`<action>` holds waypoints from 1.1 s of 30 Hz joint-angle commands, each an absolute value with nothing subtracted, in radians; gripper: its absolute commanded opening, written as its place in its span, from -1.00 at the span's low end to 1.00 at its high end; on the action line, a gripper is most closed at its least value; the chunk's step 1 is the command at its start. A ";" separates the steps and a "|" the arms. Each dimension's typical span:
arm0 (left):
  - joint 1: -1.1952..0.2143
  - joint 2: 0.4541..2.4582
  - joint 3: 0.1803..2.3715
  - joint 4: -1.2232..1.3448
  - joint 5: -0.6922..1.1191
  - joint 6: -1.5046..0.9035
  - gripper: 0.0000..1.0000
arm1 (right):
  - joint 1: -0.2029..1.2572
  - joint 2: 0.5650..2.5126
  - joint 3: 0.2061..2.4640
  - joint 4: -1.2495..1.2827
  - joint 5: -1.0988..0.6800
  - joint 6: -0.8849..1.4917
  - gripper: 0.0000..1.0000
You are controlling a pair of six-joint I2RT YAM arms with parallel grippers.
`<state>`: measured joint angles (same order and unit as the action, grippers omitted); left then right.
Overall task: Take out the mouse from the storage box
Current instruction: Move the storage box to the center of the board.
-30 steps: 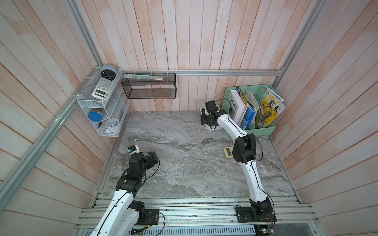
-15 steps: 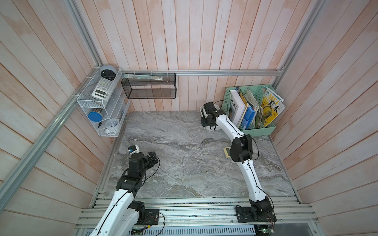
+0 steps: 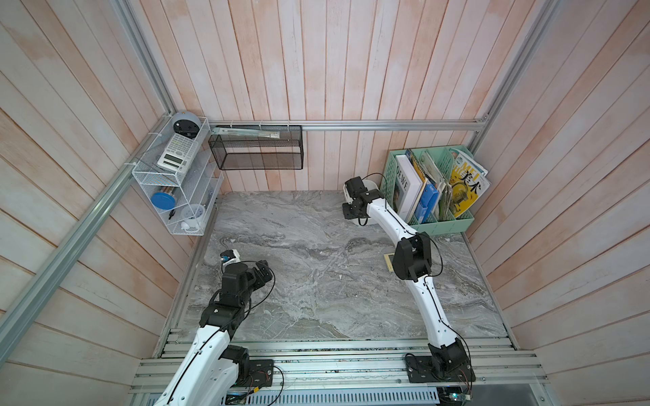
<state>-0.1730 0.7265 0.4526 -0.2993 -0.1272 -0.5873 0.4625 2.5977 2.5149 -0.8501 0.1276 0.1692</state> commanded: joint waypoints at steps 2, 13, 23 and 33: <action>-0.177 0.718 0.456 -0.296 -0.124 -0.572 1.00 | 0.495 2.629 2.537 -0.913 0.145 0.148 -0.73; -0.177 0.685 0.452 -0.305 -0.137 -0.573 1.00 | 0.586 2.521 2.412 -0.947 0.239 0.128 -0.98; -0.176 0.695 0.452 -0.305 -0.143 -0.575 0.99 | 0.686 2.236 1.945 -0.798 0.183 0.180 -1.00; -0.176 0.737 0.449 -0.288 -0.145 -0.573 1.00 | 0.828 1.898 1.447 -0.595 0.175 0.223 -1.00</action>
